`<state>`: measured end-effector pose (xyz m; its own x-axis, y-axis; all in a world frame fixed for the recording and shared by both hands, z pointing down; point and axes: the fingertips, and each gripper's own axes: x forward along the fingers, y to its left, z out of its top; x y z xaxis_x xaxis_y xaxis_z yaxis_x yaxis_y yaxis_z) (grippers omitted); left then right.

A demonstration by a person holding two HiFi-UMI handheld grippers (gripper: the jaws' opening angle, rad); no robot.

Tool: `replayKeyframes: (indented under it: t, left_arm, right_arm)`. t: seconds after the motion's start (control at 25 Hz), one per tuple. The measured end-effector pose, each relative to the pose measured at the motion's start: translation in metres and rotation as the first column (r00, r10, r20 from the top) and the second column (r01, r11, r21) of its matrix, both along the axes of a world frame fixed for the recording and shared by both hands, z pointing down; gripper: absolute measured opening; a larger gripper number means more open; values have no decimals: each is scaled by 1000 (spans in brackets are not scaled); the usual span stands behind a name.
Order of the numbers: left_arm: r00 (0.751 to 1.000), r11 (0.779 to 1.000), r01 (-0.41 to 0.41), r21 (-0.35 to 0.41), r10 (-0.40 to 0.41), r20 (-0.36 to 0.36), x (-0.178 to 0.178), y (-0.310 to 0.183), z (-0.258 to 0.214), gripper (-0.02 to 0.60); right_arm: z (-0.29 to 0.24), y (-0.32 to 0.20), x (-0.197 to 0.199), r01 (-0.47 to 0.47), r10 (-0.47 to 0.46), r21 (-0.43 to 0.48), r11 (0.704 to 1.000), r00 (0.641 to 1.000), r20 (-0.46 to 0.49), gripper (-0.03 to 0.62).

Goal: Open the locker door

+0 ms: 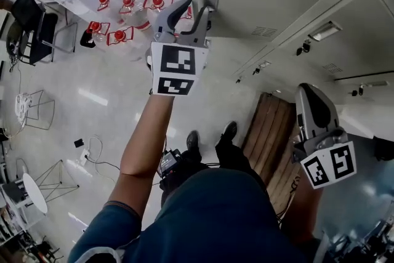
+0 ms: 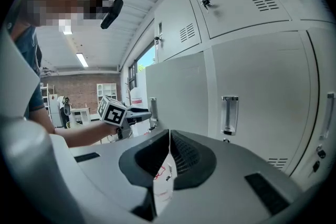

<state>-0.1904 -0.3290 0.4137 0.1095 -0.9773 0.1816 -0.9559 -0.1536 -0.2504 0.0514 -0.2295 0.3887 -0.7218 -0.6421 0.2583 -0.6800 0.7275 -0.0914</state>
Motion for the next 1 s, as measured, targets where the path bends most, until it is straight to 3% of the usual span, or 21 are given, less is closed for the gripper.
replayKeyframes:
  t: [0.44, 1.0]
  left_arm:
    - [996, 995, -94, -19, 95, 6, 19, 69, -4, 84]
    - [975, 975, -222, -19, 222, 11, 69, 132, 3, 64]
  right_arm:
    - [-26, 47, -11, -8, 8, 46, 999, 1000, 3, 37]
    - [-36, 106, 19, -95, 94, 99, 991, 996, 9, 37]
